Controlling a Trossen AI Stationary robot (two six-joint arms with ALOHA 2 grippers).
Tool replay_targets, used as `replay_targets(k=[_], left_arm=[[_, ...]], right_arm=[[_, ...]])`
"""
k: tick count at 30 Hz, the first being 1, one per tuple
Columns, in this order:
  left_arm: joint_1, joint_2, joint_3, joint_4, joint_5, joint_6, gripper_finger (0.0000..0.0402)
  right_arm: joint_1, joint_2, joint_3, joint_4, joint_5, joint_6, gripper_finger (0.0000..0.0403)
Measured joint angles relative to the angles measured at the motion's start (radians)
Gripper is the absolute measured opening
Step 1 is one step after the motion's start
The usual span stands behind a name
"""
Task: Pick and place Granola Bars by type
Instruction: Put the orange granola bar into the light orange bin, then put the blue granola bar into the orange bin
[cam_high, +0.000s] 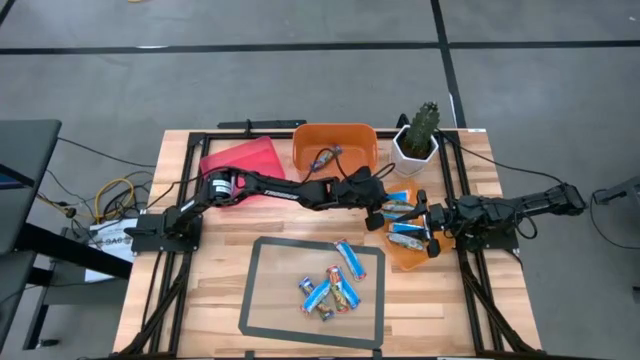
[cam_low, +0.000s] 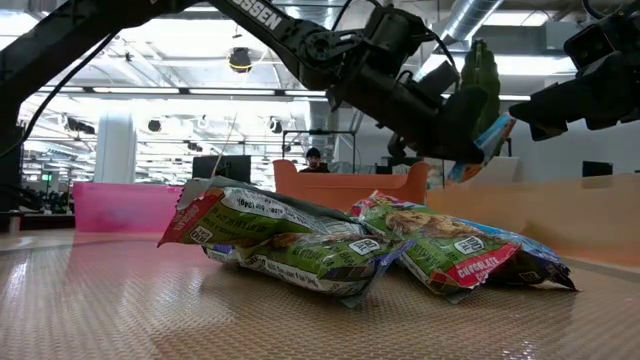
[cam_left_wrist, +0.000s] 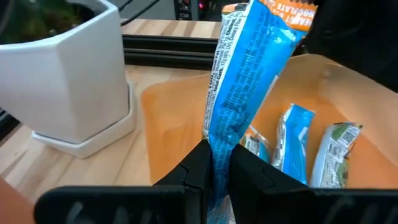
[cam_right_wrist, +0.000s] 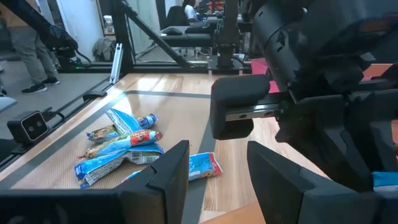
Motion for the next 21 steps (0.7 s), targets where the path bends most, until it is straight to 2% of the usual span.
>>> replay_targets(k=[8,21], left_arm=[[-0.002,0.0,0.0,-0.018,0.036,-0.007,0.0042],[-0.004,-0.001,0.0,-0.024,0.048,-0.01,0.0116]], right_arm=[[0.0,0.0,0.0,0.0,0.0,0.0,0.0154],[0.0,0.0,0.0,0.0,0.0,0.0,0.0154]])
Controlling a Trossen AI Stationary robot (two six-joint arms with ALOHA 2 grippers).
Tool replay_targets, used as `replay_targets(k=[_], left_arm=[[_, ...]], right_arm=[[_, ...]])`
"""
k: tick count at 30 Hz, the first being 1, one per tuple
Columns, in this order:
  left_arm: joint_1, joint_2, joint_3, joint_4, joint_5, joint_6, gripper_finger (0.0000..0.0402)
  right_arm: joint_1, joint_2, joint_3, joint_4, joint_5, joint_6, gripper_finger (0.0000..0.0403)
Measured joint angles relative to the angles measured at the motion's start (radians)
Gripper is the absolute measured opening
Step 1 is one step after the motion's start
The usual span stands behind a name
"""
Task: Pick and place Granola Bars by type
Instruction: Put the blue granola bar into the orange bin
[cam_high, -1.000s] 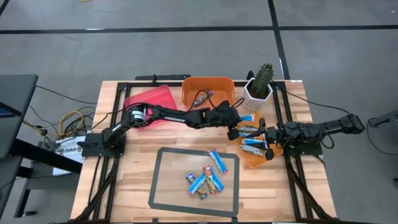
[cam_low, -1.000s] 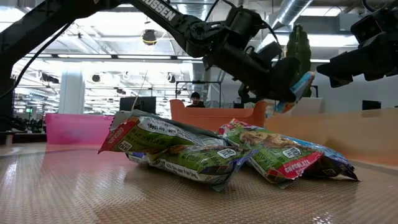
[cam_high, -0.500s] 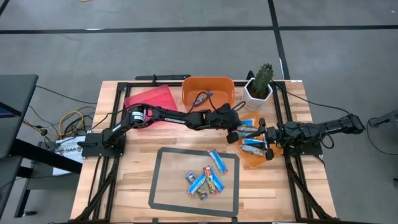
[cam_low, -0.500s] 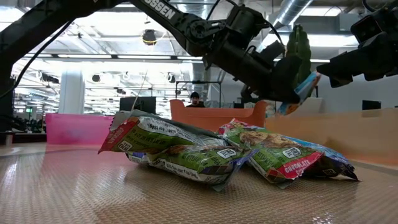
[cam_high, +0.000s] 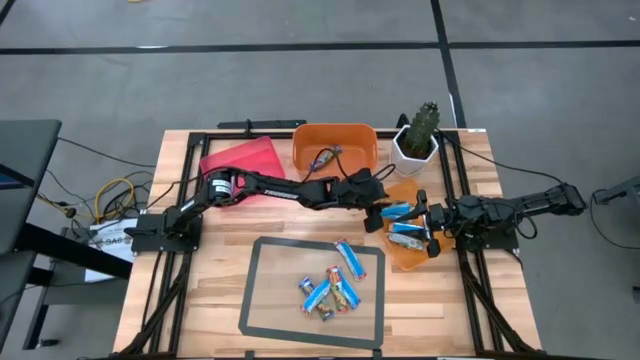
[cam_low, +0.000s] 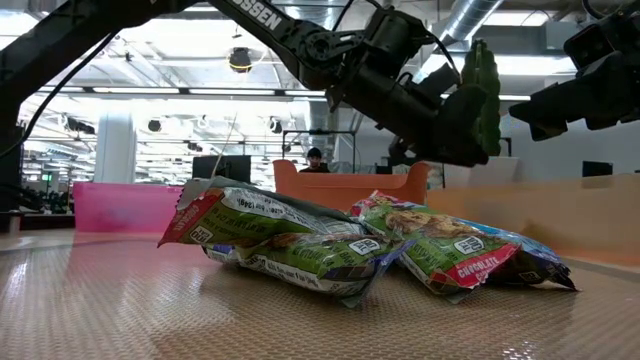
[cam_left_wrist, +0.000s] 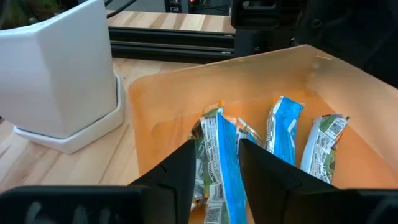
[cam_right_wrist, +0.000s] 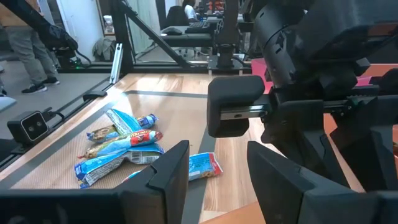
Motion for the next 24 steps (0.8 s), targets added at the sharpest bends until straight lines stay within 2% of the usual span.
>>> replay_targets(k=[18,24], left_arm=[[-0.027,-0.004,-0.005,-0.011,-0.019,0.055,0.0122],[-0.028,-0.115,-0.154,0.004,-0.059,0.12,0.0122]], right_arm=[[0.0,0.0,0.0,0.0,0.0,0.0,0.0154],[0.0,0.0,0.0,0.0,0.0,0.0,0.0154]])
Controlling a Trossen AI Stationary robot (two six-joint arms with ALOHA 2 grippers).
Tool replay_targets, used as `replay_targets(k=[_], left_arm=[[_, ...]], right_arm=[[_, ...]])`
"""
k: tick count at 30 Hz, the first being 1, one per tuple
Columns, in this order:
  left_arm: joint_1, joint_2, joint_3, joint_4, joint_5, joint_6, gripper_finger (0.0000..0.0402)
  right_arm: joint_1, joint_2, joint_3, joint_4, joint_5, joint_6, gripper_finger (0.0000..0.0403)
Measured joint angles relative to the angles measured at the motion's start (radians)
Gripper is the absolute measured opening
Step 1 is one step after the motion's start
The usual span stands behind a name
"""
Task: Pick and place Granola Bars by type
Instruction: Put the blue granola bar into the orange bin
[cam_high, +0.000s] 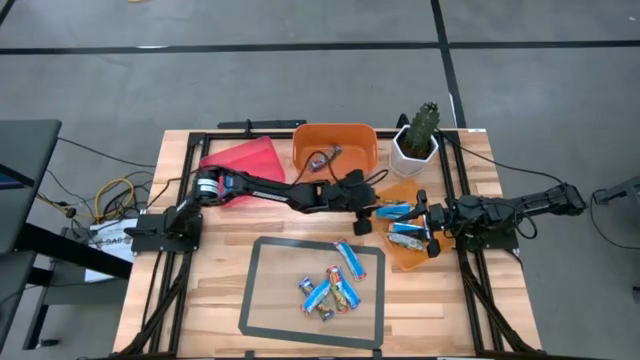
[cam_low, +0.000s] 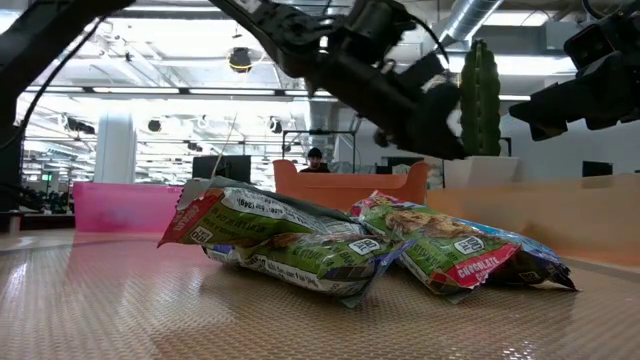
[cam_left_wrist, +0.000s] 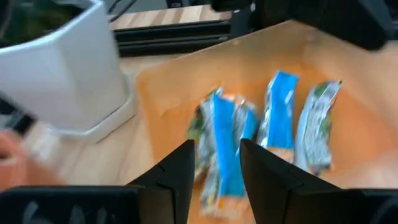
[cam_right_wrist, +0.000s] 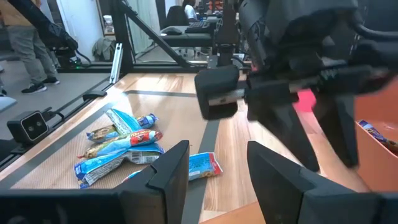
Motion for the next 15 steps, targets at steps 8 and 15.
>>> replay_targets(k=[8,15], left_arm=[[-0.042,-0.194,-0.332,0.07,-0.026,-0.002,0.0122],[-0.147,-0.363,-0.575,0.103,-0.026,0.006,0.0122]], right_arm=[[0.0,0.0,0.0,-0.003,0.0,0.0,0.0154],[0.0,0.0,0.0,0.0,0.0,0.0,0.0154]])
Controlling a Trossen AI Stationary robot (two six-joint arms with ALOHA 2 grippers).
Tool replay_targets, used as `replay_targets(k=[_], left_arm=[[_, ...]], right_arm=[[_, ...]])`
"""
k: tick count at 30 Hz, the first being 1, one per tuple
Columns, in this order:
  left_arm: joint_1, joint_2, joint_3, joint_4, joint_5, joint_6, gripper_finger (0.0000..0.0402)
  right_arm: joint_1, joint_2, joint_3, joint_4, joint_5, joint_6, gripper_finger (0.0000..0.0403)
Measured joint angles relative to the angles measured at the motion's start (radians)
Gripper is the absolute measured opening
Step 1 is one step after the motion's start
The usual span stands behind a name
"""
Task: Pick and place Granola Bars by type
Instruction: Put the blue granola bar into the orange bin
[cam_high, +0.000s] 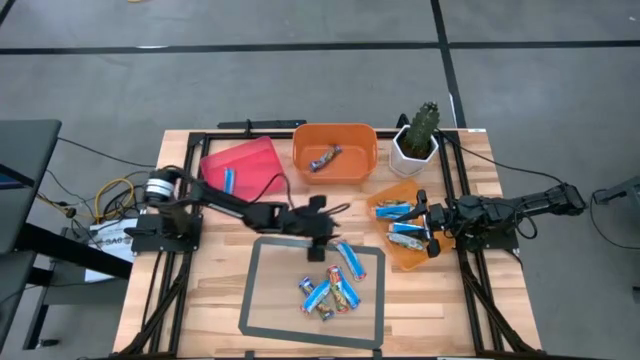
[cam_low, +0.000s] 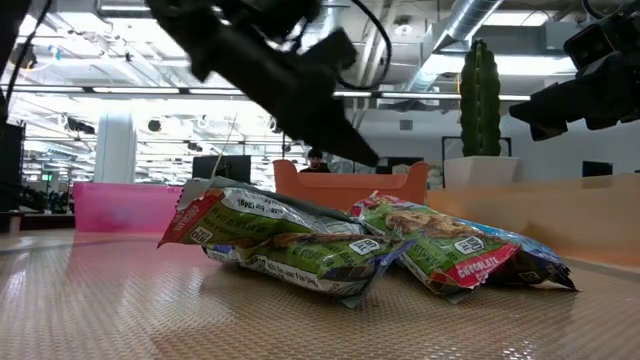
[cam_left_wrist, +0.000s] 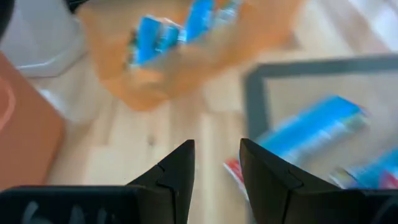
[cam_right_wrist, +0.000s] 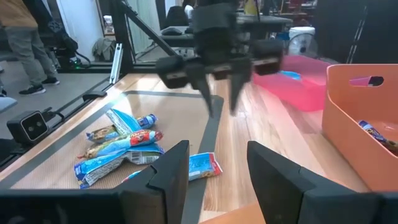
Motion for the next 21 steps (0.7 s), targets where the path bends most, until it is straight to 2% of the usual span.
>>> replay_targets(k=[7,11,18,21], left_arm=[[-0.13,-0.082,-0.12,-0.028,-0.001,0.038,0.0122],[-0.208,-0.091,-0.143,-0.057,-0.006,0.065,0.0122],[-0.308,-0.092,-0.143,-0.076,-0.154,0.067,0.0122],[-0.326,-0.094,-0.143,-0.077,-0.176,0.058,0.0122]], right_arm=[[0.0,0.0,0.0,0.0,0.0,0.0,0.0154],[0.0,0.0,0.0,0.0,0.0,0.0,0.0154],[0.0,0.0,0.0,0.0,0.0,0.0,0.0154],[0.0,0.0,0.0,0.0,0.0,0.0,0.0154]])
